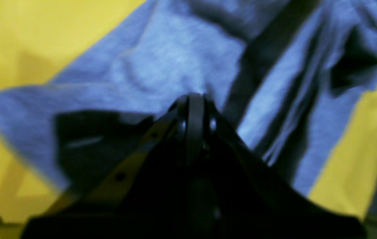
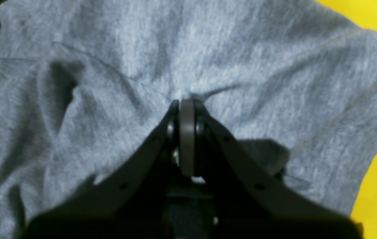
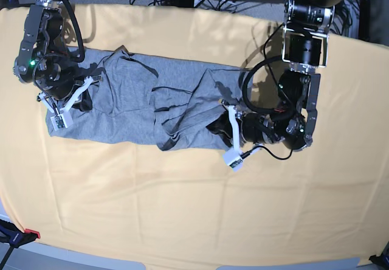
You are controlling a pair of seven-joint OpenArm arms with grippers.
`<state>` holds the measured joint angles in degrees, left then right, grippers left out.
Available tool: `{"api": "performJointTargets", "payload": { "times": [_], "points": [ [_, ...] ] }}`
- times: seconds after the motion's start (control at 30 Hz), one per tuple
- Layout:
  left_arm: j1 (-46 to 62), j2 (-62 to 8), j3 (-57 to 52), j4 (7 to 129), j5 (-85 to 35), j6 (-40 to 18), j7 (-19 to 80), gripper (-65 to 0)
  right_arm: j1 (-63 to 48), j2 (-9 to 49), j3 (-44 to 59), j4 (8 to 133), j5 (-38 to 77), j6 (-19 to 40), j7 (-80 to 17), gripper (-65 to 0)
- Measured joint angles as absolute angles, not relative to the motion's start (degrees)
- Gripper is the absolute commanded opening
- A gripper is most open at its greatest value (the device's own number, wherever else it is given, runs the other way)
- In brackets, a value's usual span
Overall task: Layout the t-shirt on the table in an organized manner, then fold the t-shirt properly
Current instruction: 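Press and smooth the folded half with the left gripper, then release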
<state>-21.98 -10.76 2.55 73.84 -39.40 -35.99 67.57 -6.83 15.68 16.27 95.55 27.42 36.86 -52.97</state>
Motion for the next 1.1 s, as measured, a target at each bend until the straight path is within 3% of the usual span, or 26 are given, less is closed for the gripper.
{"api": "performJointTargets", "payload": {
  "times": [0.13, 0.23, 0.53, 1.1],
  "points": [
    [-22.9, -11.8, 2.2, 73.8, -30.5, -27.4, 62.1, -65.0, -6.8, 15.7, 16.3, 95.5, 27.4, 35.6, -53.0, -65.0],
    [-23.7, -11.7, 2.2, 73.8, -29.5, -27.0, 63.1, -65.0, -6.8, 15.7, 16.3, 95.5, 27.4, 35.6, -53.0, -65.0],
    [-24.7, -11.7, 2.2, 76.6, -48.6, -37.8, 70.8, -65.0, -6.8, 15.7, 16.3, 95.5, 27.4, 35.6, -53.0, -65.0],
    [-22.7, -11.7, 2.3, 76.6, -52.7, -39.3, 76.1, -65.0, -6.8, 15.7, 16.3, 95.5, 27.4, 35.6, -53.0, -65.0]
  ]
}}
